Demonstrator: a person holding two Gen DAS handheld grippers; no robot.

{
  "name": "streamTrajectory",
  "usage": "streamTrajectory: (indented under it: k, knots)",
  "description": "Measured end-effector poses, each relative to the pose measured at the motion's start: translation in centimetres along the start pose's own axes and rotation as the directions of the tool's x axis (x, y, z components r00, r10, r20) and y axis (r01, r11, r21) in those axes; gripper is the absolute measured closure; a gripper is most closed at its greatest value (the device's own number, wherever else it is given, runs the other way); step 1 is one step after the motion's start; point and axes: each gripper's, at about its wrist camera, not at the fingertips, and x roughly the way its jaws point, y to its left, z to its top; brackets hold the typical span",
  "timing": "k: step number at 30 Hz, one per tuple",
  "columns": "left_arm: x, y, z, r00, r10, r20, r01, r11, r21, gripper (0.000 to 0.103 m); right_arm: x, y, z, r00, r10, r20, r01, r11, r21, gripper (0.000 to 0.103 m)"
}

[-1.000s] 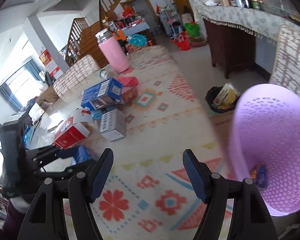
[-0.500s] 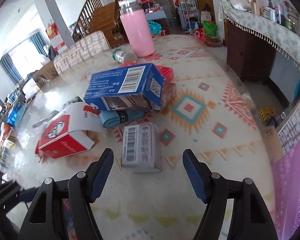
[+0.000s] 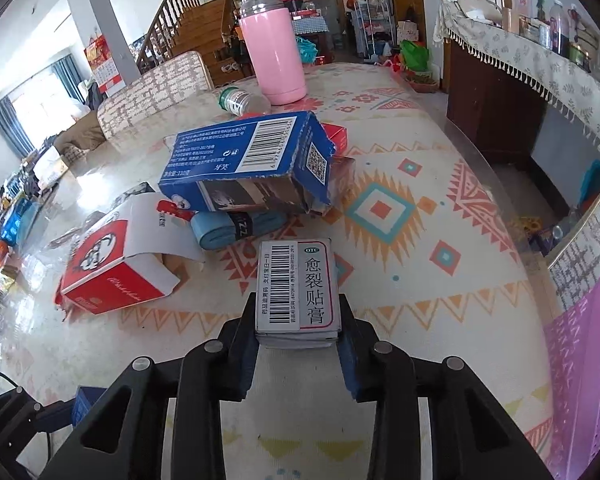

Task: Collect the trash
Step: 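Carry the carton and medicine box to the pink basket and release both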

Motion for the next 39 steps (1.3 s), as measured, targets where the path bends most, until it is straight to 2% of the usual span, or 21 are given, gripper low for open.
streamTrajectory:
  k: [7, 18, 23, 29, 39]
  knots:
    - [-3.9, 1.0, -0.1, 0.997, 0.022, 0.08, -0.018, 0.998, -0.055, 0.057, -3.8, -0.1, -2.2, 0.999, 0.012, 0.048, -0.013, 1.0, 0.008, 0.066]
    - [-5.9, 0.5, -0.8, 0.993, 0.046, 0.111, -0.036, 0.995, -0.092, 0.057, -9.9, 0.7, -6.5, 0.995, 0.029, 0.1, -0.031, 0.999, 0.013, 0.066]
    - [-7.0, 0.0, -1.1, 0.988, 0.078, 0.135, -0.066, 0.993, -0.094, 0.057, -12.3, 1.3, -8.2, 0.991, 0.03, 0.133, -0.031, 1.0, 0.002, 0.066]
    - [-7.7, -0.7, -1.5, 0.979, 0.136, 0.151, -0.124, 0.989, -0.086, 0.057, -13.7, 2.0, -9.5, 0.988, 0.026, 0.153, -0.024, 1.0, -0.018, 0.066]
    - [-7.7, -1.1, -1.8, 0.971, 0.191, 0.145, -0.183, 0.981, -0.07, 0.057, -14.1, 2.9, -10.9, 0.987, 0.026, 0.156, -0.02, 0.999, -0.042, 0.066]
